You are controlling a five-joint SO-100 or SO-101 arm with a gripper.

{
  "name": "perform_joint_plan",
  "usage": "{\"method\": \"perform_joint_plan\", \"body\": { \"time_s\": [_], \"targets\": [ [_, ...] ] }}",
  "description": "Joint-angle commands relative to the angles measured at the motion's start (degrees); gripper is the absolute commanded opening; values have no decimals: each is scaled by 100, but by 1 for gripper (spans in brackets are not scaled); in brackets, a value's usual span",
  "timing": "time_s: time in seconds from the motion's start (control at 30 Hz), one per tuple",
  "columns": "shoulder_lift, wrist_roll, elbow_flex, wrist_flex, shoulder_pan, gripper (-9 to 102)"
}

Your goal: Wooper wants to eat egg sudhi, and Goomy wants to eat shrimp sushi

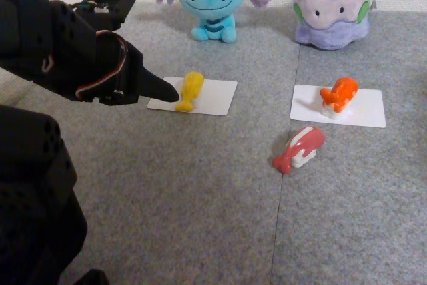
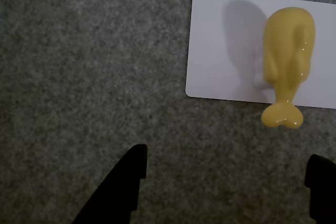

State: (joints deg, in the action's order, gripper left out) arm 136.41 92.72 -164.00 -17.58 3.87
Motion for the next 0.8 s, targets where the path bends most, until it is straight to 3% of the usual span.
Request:
{"method": "perform_joint_plan", "body": {
  "time_s": [0.0, 0.6, 0.77],
  "targets": [
    [4491, -88, -1547, -360, 44, 35],
    [4482, -79, -1477, -396, 44, 35],
    [4421, 0, -721, -1266, 35, 35]
  ]
}}
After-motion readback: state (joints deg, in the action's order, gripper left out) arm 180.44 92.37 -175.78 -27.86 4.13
